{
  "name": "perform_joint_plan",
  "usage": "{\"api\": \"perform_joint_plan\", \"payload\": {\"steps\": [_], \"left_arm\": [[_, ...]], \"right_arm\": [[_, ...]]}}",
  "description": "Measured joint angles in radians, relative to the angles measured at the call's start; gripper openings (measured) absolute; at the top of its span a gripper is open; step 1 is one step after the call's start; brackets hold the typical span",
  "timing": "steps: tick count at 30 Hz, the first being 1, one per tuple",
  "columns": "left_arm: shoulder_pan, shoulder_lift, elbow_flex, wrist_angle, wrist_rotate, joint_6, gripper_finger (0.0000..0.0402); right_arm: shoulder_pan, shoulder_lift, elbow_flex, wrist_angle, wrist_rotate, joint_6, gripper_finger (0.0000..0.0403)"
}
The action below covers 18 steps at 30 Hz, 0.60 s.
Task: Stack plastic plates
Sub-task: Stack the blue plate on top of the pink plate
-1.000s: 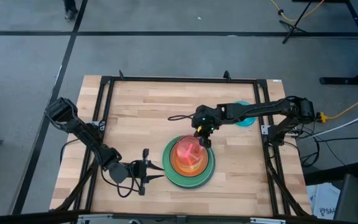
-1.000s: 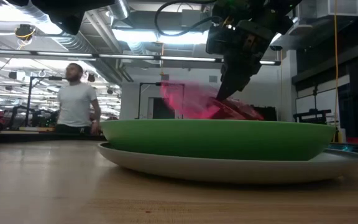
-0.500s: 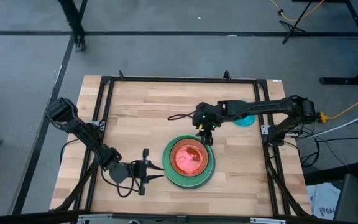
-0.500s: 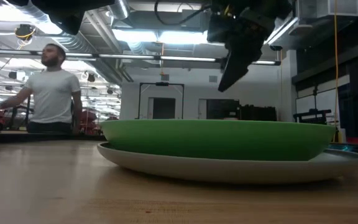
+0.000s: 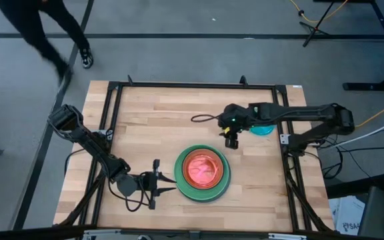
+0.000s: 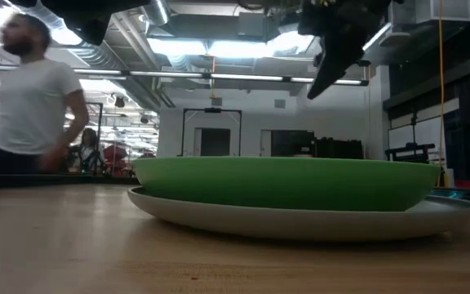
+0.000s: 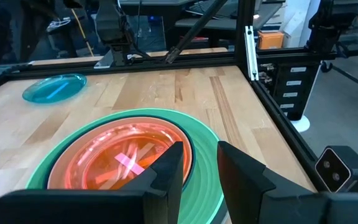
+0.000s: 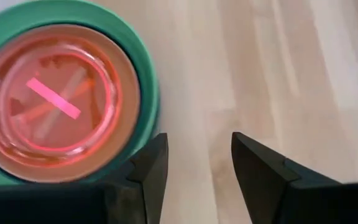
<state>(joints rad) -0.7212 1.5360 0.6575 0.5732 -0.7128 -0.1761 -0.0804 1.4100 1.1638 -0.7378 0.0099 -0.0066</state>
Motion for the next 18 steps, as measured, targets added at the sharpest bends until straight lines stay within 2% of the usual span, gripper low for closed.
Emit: {"api": "perform_joint_plan", "payload": {"steps": [7, 14, 18], "left_arm": [[0.0, 0.0, 0.0, 0.001, 0.0, 0.0, 0.0092], [0.001, 0.0, 0.0, 0.002, 0.0, 0.0, 0.0092], [0.001, 0.0, 0.0, 0.002, -0.003, 0.0, 0.0092]], "right_arm": [[-0.128, -0.093, -0.105, -0.04, 0.04, 0.03, 0.017], [-0.254, -0.117, -0.166, -0.167, 0.224, 0.088, 0.017], [-0.303, -0.104, -0.235, -0.155, 0.224, 0.184, 0.017]]}}
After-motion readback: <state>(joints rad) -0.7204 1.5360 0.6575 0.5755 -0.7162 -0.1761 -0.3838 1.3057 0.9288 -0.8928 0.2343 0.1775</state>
